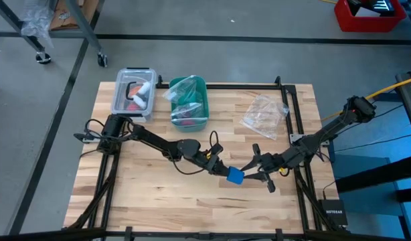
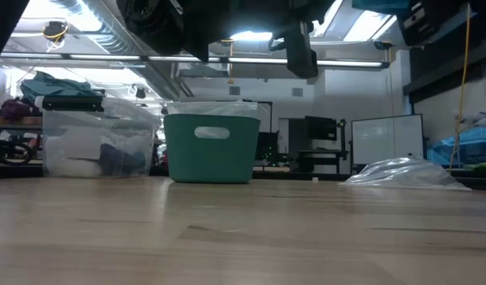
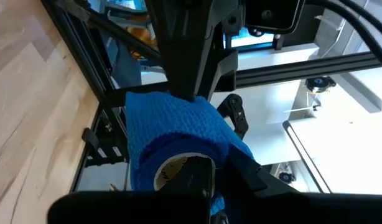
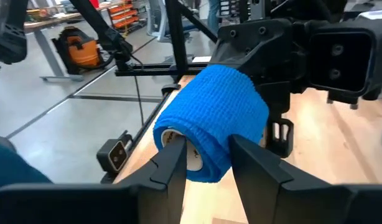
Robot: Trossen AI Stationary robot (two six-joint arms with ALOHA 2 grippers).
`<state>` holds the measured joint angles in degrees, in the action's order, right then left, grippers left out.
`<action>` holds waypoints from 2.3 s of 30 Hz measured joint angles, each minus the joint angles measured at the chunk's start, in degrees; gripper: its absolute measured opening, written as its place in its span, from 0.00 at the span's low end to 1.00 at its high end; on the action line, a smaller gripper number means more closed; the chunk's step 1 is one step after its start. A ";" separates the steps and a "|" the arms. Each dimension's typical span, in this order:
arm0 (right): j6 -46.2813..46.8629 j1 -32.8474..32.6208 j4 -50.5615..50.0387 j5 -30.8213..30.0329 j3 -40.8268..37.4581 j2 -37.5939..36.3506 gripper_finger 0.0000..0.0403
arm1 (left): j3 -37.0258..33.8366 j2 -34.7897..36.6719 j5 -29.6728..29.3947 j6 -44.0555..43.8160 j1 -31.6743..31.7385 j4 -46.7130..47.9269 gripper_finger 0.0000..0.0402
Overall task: Roll bandage
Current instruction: Roll the blue bandage
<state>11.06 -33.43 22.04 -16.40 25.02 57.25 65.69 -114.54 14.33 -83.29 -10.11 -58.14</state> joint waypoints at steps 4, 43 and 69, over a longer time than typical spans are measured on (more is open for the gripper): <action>-1.00 -0.04 0.01 -2.60 0.00 0.00 0.31 | -0.02 0.00 -0.41 0.16 0.09 -0.52 0.02; 9.31 0.12 -19.39 -3.24 -0.11 -10.11 0.02 | 0.00 -0.11 21.55 16.73 2.23 -4.29 0.25; 39.90 0.09 -4.99 -1.92 -24.38 -8.91 0.02 | -0.07 -0.11 19.32 24.71 2.29 -4.24 0.21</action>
<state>50.96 -33.34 17.05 -18.32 0.63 48.35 65.63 -114.65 33.65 -58.58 -7.81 -62.38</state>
